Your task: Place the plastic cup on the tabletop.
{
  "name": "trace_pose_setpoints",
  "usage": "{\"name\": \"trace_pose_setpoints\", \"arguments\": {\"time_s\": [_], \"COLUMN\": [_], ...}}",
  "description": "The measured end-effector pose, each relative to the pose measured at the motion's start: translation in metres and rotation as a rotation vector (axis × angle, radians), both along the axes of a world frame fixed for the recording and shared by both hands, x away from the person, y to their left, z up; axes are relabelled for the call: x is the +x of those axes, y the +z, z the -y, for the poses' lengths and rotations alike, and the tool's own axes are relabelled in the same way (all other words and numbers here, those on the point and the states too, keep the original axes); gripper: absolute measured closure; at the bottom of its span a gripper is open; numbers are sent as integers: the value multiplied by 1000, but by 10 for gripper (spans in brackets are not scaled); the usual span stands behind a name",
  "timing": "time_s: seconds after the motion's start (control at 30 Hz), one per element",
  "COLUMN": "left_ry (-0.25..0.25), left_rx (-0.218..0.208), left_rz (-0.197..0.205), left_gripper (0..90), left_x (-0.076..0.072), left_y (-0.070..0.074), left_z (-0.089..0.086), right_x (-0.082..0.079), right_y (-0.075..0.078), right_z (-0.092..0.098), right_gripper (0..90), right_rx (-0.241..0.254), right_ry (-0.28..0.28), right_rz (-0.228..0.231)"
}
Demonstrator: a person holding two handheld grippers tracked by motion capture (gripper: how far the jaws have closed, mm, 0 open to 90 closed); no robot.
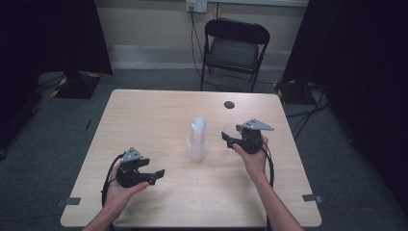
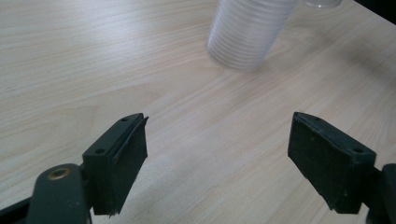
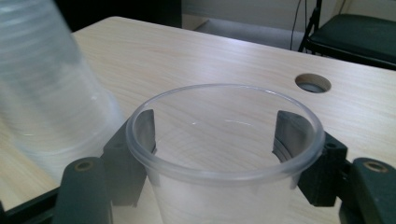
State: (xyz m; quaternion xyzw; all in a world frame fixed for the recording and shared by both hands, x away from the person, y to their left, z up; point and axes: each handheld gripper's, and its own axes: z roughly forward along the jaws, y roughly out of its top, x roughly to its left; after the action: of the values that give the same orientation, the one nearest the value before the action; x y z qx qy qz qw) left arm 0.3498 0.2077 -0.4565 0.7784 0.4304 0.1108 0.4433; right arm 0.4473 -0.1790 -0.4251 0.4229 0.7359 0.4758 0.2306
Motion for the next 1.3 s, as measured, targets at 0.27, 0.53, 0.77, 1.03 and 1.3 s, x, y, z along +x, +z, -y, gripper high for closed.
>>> {"name": "trace_pose_setpoints", "arguments": {"time_s": [0.27, 0.53, 0.77, 1.03, 1.3], "left_ry": [11, 6, 6, -6, 2], "left_rx": [8, 26, 33, 37, 44], "left_rz": [-4, -12, -10, -12, -13], "left_gripper": [212, 212, 214, 215, 220], "left_x": [7, 9, 6, 5, 5], "left_y": [-1, -2, -4, -6, -6], "left_z": [1, 2, 1, 4, 3], "right_x": [17, 38, 44, 37, 23], "right_y": [-13, -23, -28, -34, -38], "right_z": [5, 1, -10, -17, -2], "right_gripper": [298, 296, 292, 281, 279], "right_rx": [-18, -30, -23, -14, -11], "right_ry": [-35, -65, -82, -75, -69], "right_rz": [-32, -43, -26, -14, -17]}}
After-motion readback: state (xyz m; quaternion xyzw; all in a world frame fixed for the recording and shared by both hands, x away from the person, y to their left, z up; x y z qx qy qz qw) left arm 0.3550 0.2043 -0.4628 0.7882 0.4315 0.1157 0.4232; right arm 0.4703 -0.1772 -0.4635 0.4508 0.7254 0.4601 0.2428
